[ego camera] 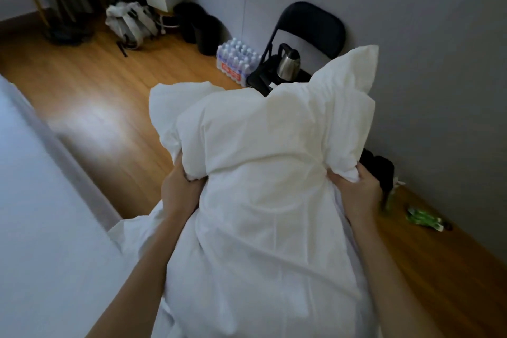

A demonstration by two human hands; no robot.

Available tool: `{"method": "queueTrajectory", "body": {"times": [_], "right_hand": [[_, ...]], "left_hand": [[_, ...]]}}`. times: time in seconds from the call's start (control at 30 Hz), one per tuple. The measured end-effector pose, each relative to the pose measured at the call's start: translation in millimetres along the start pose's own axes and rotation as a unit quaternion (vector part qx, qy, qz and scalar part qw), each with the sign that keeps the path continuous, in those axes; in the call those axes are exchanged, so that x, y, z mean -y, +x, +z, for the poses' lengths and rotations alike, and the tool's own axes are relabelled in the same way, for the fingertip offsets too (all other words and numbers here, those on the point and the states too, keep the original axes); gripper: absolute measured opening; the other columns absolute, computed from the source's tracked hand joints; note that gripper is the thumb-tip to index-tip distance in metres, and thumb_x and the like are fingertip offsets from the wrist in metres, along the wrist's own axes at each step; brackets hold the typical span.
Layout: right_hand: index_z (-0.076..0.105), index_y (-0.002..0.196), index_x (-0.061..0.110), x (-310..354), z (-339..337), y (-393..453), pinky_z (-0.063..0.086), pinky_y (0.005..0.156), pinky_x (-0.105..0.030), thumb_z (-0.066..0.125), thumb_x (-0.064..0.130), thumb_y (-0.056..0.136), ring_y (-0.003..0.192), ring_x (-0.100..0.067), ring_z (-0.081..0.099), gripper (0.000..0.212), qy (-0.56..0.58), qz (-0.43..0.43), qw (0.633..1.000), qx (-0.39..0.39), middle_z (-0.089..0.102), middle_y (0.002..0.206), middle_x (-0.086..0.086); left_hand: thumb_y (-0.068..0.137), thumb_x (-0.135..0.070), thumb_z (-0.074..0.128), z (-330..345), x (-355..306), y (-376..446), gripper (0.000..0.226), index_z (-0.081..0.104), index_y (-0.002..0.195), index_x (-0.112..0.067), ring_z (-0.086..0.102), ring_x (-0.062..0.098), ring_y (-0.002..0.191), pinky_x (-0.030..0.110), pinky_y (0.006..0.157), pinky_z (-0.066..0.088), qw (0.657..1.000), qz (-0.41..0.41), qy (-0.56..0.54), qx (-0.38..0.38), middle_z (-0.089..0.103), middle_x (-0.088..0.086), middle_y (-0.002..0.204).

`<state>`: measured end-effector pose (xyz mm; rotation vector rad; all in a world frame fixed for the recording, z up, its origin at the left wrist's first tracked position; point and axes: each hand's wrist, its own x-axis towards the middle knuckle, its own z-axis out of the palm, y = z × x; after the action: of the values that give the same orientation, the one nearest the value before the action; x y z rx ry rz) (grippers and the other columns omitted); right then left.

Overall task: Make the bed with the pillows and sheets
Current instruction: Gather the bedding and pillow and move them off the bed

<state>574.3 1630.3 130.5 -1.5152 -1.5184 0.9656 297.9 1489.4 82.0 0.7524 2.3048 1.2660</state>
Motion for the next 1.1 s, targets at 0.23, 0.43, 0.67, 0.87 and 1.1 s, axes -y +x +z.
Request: {"method": "queueTrajectory", "body": {"times": [0.23,0.43,0.67,0.87,1.1], "right_hand": [[0.068,0.098,0.024,47,87,152,0.042,0.063,-0.006,0.08,0.019,0.076,0.069,0.004,0.058,0.025,0.036,-0.061,0.993,0.098,0.063,0.083,0.021],[0.067,0.112,0.012,88,193,234,0.044,0.077,-0.019,0.078,0.023,0.079,0.09,-0.01,0.061,0.036,0.028,-0.084,0.978,0.191,0.065,0.1,0.007],[0.07,0.112,0.009,142,385,314,0.045,0.076,-0.023,0.079,0.022,0.078,0.094,-0.017,0.064,0.038,0.011,-0.105,0.961,0.254,0.071,0.102,-0.002],[0.07,0.109,0.011,241,540,382,0.048,0.086,-0.027,0.081,0.03,0.072,0.097,-0.017,0.065,0.043,0.019,-0.126,0.963,0.239,0.071,0.106,-0.004],[0.068,0.112,0.013,333,697,456,0.039,0.073,-0.013,0.08,0.03,0.076,0.09,-0.013,0.06,0.041,0.04,-0.163,0.951,0.259,0.068,0.097,0.005]], "left_hand": [[0.076,-0.041,0.064,12,-33,106,0.076,0.036,0.146,-0.03,0.06,0.025,0.079,0.031,0.065,0.039,0.99,-0.022,0.021,-0.141,0.07,0.006,0.091],[0.072,-0.043,0.065,-12,-29,188,0.078,0.031,0.143,-0.043,0.065,0.03,0.092,0.048,0.076,0.054,0.974,-0.036,0.018,-0.221,0.071,0.003,0.103],[0.068,-0.044,0.067,-46,14,334,0.079,0.039,0.142,-0.038,0.066,0.027,0.081,0.043,0.068,0.053,0.95,-0.093,-0.012,-0.296,0.071,0.001,0.088],[0.068,-0.037,0.066,-125,3,513,0.074,0.039,0.137,-0.041,0.063,0.024,0.074,0.04,0.065,0.052,0.949,-0.083,-0.01,-0.303,0.068,0.0,0.08],[0.063,-0.051,0.06,-181,14,671,0.069,0.051,0.127,-0.026,0.059,0.034,0.07,0.038,0.061,0.047,0.93,-0.127,-0.019,-0.345,0.058,-0.002,0.065]]}}
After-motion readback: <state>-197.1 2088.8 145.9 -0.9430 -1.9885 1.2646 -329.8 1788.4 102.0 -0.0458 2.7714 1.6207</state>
